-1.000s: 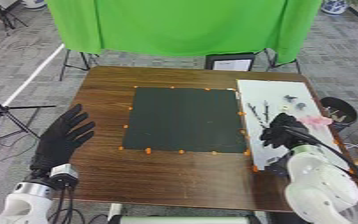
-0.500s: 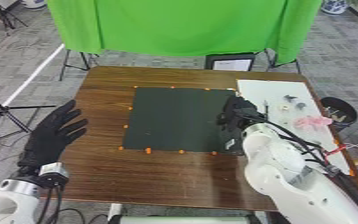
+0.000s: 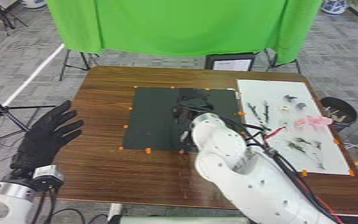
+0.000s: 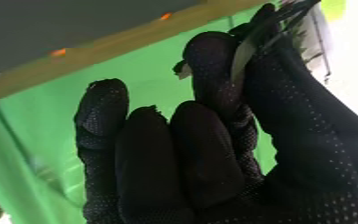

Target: Arrange flowers

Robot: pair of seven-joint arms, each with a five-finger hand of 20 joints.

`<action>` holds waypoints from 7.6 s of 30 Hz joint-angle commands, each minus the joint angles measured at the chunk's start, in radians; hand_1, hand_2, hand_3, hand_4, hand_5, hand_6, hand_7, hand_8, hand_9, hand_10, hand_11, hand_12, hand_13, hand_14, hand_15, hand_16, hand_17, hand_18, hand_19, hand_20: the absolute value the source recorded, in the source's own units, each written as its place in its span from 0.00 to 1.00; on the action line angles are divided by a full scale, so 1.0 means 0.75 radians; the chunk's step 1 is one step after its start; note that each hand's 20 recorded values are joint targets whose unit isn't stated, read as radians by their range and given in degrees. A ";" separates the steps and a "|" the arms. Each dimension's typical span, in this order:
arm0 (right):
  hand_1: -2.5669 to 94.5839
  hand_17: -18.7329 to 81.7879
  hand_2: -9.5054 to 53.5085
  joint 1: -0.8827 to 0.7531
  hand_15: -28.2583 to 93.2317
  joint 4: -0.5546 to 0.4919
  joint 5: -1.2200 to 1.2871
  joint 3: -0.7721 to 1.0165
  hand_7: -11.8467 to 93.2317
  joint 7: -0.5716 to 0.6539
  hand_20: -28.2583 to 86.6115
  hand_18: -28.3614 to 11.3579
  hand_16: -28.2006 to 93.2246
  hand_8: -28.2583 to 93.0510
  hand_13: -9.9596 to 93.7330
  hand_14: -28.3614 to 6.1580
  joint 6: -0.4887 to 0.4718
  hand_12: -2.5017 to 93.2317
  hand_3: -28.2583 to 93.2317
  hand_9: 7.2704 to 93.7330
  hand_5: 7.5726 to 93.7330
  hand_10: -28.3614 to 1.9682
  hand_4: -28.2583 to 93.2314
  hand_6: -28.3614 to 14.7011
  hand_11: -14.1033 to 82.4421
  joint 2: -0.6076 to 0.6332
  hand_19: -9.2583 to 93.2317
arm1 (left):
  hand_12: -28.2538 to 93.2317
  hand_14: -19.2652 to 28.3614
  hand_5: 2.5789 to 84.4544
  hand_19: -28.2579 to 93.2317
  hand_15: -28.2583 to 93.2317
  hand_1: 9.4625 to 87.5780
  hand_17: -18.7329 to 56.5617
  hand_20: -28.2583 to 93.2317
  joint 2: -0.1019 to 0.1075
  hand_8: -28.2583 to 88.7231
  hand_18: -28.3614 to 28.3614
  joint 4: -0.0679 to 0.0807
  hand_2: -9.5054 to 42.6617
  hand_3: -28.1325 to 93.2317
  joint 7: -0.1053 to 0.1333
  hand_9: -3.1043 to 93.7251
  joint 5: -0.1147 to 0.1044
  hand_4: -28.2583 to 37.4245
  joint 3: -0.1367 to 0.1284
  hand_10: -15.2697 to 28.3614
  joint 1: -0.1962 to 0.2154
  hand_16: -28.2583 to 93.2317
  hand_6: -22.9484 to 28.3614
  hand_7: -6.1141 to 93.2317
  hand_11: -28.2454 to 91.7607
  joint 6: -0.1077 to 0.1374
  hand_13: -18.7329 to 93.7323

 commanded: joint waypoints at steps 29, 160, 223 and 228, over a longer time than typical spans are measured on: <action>0.37 0.52 0.00 -0.038 1.00 0.351 -0.198 -0.172 0.62 -0.023 0.55 0.19 0.57 0.49 0.88 0.59 0.140 0.68 1.00 0.93 0.78 0.76 0.17 0.63 0.93 -0.274 0.94 | 0.38 0.74 0.28 0.56 0.49 0.19 0.12 0.32 0.078 0.15 0.89 0.110 0.09 0.81 -0.019 0.26 -0.008 0.00 0.194 0.61 -0.243 0.23 0.52 0.25 0.39 -0.058 0.33; 0.22 0.35 0.00 -1.121 0.85 -0.369 0.183 1.228 0.40 0.186 0.56 0.14 0.48 0.13 0.61 0.47 -0.288 0.45 0.92 0.54 0.56 0.44 0.00 0.53 0.75 0.776 0.76 | 0.38 0.75 0.28 0.56 0.49 0.19 0.12 0.31 -0.057 0.15 0.88 0.035 0.12 0.82 -0.035 0.26 0.002 0.00 0.053 0.61 -0.026 0.23 0.52 0.25 0.39 -0.041 0.33; 0.37 0.49 0.00 -0.258 0.98 -0.216 0.151 0.261 0.63 0.085 0.56 0.19 0.56 0.45 0.86 0.53 -0.009 0.58 0.99 0.90 0.83 0.67 0.17 0.66 0.90 0.177 0.89 | 0.38 0.75 0.28 0.56 0.50 0.19 0.12 0.31 -0.066 0.15 0.88 0.029 0.12 0.82 -0.056 0.26 0.000 0.00 0.046 0.61 -0.014 0.23 0.52 0.25 0.39 -0.033 0.33; 0.36 0.50 0.00 -0.241 0.98 -0.131 0.064 0.171 0.63 0.089 0.56 0.19 0.56 0.46 0.86 0.54 -0.020 0.58 0.99 0.90 0.83 0.68 0.18 0.67 0.90 0.064 0.90 | 0.38 0.75 0.28 0.56 0.50 0.19 0.12 0.31 -0.061 0.15 0.88 0.035 0.12 0.82 -0.063 0.26 -0.002 0.00 0.058 0.61 -0.023 0.23 0.52 0.25 0.39 -0.039 0.33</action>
